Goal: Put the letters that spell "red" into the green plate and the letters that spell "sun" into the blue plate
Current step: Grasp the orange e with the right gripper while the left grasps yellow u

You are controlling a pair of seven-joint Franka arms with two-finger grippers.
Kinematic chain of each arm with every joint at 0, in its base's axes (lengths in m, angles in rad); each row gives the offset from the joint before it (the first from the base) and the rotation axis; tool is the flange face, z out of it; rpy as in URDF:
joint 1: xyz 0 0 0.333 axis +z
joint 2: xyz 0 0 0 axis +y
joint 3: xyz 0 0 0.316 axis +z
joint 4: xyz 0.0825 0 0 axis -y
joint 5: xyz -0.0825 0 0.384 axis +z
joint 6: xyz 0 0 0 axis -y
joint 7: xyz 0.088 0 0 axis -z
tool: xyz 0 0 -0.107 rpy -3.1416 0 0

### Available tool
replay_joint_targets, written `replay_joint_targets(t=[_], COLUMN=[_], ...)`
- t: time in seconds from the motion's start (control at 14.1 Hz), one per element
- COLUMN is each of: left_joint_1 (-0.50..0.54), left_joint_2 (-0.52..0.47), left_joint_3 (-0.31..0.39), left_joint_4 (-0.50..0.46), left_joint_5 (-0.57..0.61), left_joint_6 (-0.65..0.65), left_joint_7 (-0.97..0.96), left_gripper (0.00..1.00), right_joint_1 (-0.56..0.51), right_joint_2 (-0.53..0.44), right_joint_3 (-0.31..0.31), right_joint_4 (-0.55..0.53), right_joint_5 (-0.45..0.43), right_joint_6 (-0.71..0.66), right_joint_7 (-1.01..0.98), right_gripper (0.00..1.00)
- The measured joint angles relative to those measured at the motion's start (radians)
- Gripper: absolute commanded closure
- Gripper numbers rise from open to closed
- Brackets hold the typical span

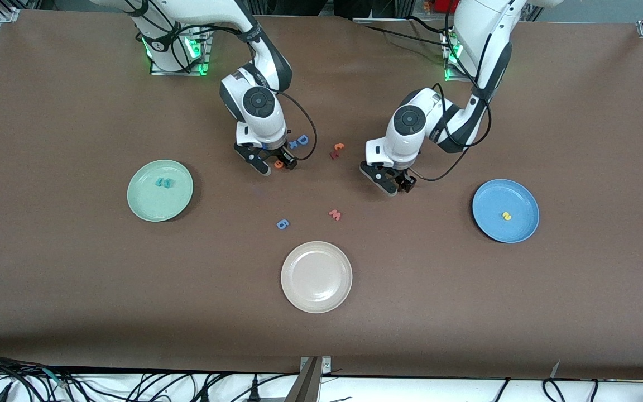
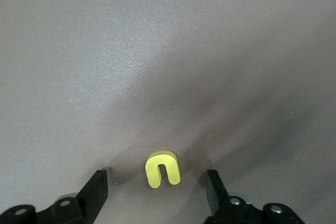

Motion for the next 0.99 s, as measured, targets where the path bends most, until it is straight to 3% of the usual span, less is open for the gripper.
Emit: replay_joint_targets(t=[0.14, 0.43, 0.5, 0.64, 0.85, 0.99], left_joint_1=[0.000, 0.000, 0.000, 0.000, 0.000, 0.000], left_joint_2=[0.002, 0.002, 0.002, 0.002, 0.000, -0.003], left_joint_3=[0.000, 0.000, 0.000, 0.000, -0.002, -0.004], left_joint_4=[0.000, 0.004, 0.005, 0.005, 0.006, 0.007], left_joint_5=[0.000, 0.000, 0.000, 0.000, 0.000, 0.000], left_joint_6=[0.003, 0.005, 0.006, 0.007, 0.007, 0.008], left_joint_7=[0.000, -0.002, -0.003, -0.003, -0.004, -0.004], left_gripper=[0.19, 0.28, 0.31, 0.42, 0.55, 0.63], right_joint_1=[0.000, 0.000, 0.000, 0.000, 0.000, 0.000], right_joint_2=[0.004, 0.009, 0.011, 0.012, 0.012, 0.012], right_joint_3=[-0.005, -0.017, -0.017, -0.017, -0.017, -0.017], right_joint_4=[0.000, 0.000, 0.000, 0.001, 0.001, 0.002], right_joint_5=[0.000, 0.000, 0.000, 0.000, 0.000, 0.000], right_joint_6=[0.003, 0.024, 0.027, 0.032, 0.036, 0.038], right_joint_7=[0.000, 0.000, 0.000, 0.000, 0.000, 0.000], right_gripper=[0.28, 0.55, 0.58, 0.58, 0.83, 0.85])
